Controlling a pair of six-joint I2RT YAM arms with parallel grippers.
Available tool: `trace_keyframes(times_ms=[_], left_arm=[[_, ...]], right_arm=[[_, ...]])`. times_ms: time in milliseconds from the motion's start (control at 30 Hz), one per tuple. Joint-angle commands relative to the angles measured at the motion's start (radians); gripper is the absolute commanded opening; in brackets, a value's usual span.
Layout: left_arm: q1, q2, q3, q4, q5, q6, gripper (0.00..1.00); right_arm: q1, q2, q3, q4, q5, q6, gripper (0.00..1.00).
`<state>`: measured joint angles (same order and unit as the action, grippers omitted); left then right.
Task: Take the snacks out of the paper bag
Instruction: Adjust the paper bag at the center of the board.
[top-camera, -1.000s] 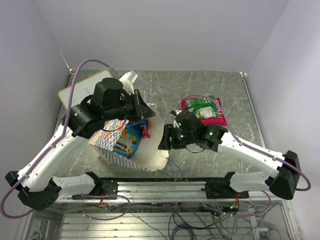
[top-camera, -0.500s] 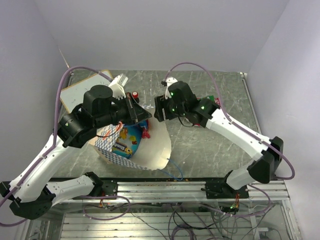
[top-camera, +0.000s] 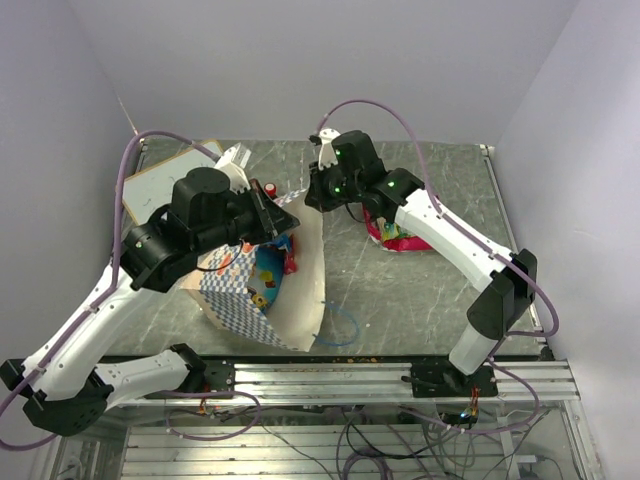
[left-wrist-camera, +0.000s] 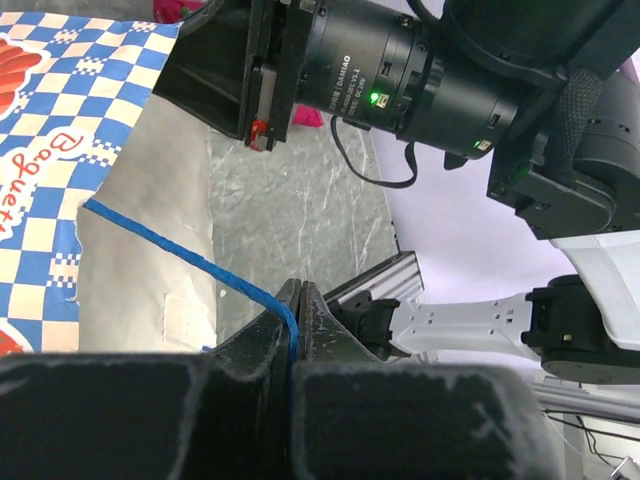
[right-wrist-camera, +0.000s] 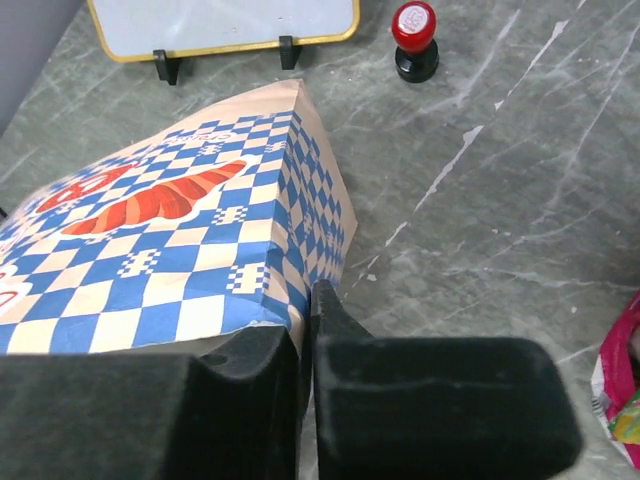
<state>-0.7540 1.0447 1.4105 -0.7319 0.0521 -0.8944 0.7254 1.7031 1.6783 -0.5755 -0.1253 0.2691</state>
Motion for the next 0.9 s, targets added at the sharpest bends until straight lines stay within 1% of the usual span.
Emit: trace_keyframes(times_ms=[0, 133, 233, 333, 467, 633, 767, 867], left_arm=[[-0.004, -0.001, 0.014, 0.176, 0.028, -0.009, 0.07], [-0.005, 0.093, 0.081, 0.193, 0.013, 0.032, 0.07], [-0.002, 0.186, 0.172, 0.186, -0.001, 0.082, 0.07], [0.008, 0.282, 0.279, 0.151, 0.008, 0.148, 0.07], [0.035, 0.369, 0.367, 0.114, 0.064, 0.226, 0.07], [0.094, 0.417, 0.503, -0.018, 0.107, 0.376, 0.07], [0.148, 0.457, 0.628, -0.137, 0.173, 0.506, 0.07], [0.152, 0.462, 0.7, -0.227, 0.128, 0.612, 0.07]], right_arm=[[-0.031, 0.014, 0.033, 0.04, 0.075, -0.02, 0.0], [-0.064, -0.02, 0.012, 0.045, 0.138, -0.033, 0.0], [-0.104, -0.064, -0.03, 0.044, 0.148, -0.027, 0.0], [-0.116, -0.12, -0.097, 0.053, 0.136, -0.03, 0.0], [-0.118, -0.234, -0.226, 0.063, 0.119, -0.007, 0.0], [-0.117, -0.376, -0.408, 0.076, 0.013, 0.054, 0.0], [-0.11, -0.438, -0.516, 0.085, -0.076, 0.114, 0.0], [-0.059, -0.448, -0.553, 0.097, -0.116, 0.147, 0.0]])
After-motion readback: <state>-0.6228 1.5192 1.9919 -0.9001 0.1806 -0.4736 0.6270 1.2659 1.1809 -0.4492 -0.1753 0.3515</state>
